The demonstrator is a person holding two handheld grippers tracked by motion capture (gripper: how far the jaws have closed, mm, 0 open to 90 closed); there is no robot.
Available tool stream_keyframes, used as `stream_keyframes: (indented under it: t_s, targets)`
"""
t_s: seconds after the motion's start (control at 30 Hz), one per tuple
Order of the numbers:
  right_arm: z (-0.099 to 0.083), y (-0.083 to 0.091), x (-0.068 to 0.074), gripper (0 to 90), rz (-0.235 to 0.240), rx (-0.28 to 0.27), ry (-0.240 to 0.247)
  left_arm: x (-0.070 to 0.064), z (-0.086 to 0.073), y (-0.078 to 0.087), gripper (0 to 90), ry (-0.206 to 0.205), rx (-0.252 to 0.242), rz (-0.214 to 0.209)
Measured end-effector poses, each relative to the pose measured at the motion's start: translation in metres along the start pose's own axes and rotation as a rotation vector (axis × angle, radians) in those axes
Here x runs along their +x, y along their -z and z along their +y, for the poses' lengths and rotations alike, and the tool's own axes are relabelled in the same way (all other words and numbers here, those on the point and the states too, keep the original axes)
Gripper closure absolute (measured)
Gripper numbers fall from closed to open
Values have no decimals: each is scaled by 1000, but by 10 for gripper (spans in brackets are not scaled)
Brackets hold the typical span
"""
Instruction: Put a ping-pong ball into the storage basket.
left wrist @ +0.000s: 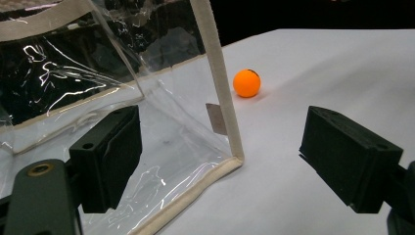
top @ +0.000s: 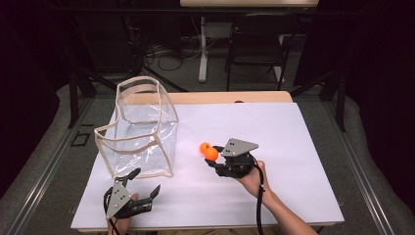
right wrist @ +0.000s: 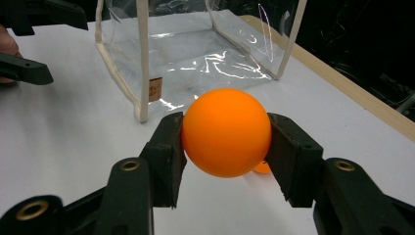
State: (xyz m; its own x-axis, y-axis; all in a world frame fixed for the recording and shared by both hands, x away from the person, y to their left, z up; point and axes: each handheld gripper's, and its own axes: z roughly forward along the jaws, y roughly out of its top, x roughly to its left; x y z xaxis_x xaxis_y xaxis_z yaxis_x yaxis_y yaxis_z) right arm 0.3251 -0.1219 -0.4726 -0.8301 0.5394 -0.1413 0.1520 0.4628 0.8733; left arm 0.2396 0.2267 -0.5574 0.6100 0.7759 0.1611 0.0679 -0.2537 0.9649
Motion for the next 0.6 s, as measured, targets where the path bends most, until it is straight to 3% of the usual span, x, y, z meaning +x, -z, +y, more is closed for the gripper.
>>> stream_keyframes:
  t_s: [0.6]
  targets:
    - [6, 4, -1, 505, -14, -34, 3, 0, 0, 0, 155, 0, 0, 0]
